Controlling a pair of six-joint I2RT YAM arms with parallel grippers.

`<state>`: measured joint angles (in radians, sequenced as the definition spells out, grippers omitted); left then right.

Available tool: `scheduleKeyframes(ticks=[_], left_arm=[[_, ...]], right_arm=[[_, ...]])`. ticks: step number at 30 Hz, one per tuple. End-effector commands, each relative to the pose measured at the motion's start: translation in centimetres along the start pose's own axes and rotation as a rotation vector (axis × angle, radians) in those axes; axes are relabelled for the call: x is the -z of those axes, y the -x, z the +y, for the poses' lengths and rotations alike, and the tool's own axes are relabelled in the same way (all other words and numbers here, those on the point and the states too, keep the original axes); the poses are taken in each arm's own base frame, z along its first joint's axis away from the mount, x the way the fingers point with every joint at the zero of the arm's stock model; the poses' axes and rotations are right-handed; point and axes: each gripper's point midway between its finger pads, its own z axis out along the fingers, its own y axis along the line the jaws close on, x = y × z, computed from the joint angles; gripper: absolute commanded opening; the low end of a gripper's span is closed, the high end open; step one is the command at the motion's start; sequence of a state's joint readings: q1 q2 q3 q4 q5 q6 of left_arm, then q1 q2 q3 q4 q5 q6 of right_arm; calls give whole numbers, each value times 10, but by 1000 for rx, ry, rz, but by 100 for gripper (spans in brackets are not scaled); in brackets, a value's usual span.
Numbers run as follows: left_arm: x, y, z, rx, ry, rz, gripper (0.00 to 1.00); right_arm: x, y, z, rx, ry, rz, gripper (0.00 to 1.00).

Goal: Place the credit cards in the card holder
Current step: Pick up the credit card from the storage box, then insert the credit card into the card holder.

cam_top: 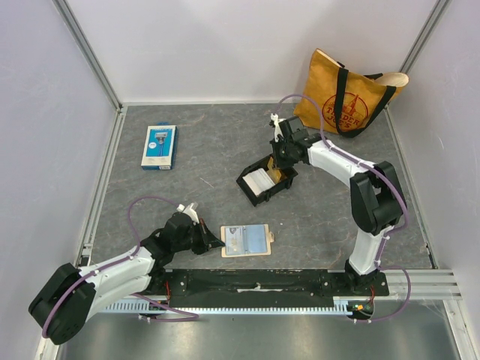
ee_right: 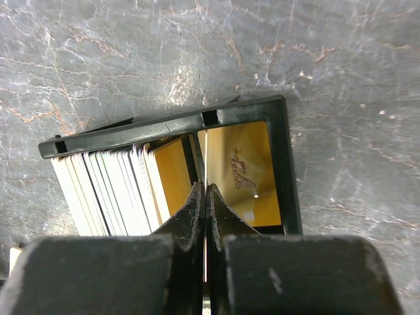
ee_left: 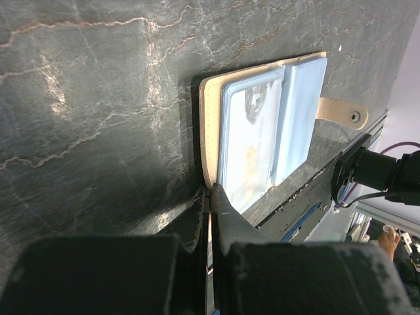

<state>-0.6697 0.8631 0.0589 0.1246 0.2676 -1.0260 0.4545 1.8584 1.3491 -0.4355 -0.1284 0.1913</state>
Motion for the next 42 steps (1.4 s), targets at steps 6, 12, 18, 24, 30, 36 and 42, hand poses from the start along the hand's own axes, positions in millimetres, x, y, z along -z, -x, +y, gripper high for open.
scheduleKeyframes(ticks=[6, 12, 18, 24, 30, 36, 42], left_arm=[[1, -1, -2, -18, -12, 5, 2], [3, 0, -5, -21, -20, 0, 2], [4, 1, -6, -17, -22, -4, 2], [5, -1, -3, -19, -12, 3, 2], [5, -2, -1, -13, -9, 1, 2], [5, -3, 1, -8, -2, 4, 2], [5, -3, 2, -8, 3, 4, 2]], right_arm=[[68, 59, 1, 107, -155, -204, 0], [122, 63, 27, 52, -133, -347, 0], [139, -13, 90, -179, 130, -383, 0], [134, -93, 126, -347, 296, -291, 0], [105, -144, 134, -391, 284, -190, 0], [95, -155, 132, -368, 210, -190, 0], [90, -167, 121, -347, 124, -197, 0]])
